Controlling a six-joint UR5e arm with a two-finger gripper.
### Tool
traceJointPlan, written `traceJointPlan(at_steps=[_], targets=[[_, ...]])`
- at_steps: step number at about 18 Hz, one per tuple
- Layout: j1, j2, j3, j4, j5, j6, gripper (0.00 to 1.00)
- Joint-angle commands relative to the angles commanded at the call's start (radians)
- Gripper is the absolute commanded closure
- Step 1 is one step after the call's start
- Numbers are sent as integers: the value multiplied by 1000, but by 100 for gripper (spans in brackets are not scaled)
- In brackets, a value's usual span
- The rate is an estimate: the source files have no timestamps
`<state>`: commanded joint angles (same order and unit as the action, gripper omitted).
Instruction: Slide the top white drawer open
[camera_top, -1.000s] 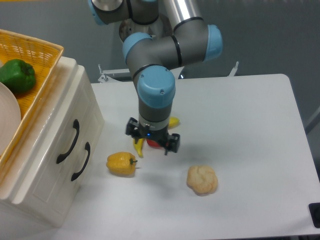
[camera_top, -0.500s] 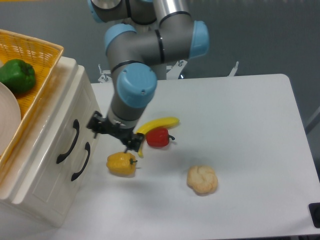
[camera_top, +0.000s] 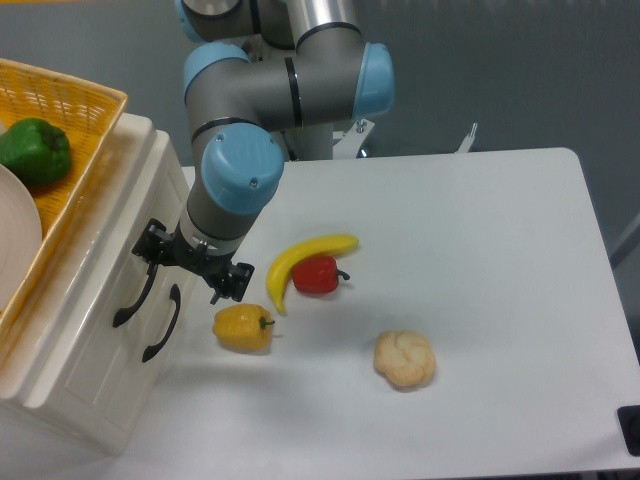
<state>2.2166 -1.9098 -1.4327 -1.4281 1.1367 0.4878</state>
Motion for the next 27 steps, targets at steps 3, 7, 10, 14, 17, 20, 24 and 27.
traceJointPlan(at_steps=[3,7,10,14,17,20,24,27], targets=[[0,-3,0,0,-11,-18,0],[-2,-6,0,0,-12,-26,0],[-2,-8,0,0,-12,-26,0],[-3,-11,-2,2,-14,-29,0],[-5,-17,-2,2,-14,-44,0],[-6,-17,-2,2,-14,-45,0],[-8,-23,-3,3,-14,-48,0],[-8,-25,-3,3,-14,-45,0]])
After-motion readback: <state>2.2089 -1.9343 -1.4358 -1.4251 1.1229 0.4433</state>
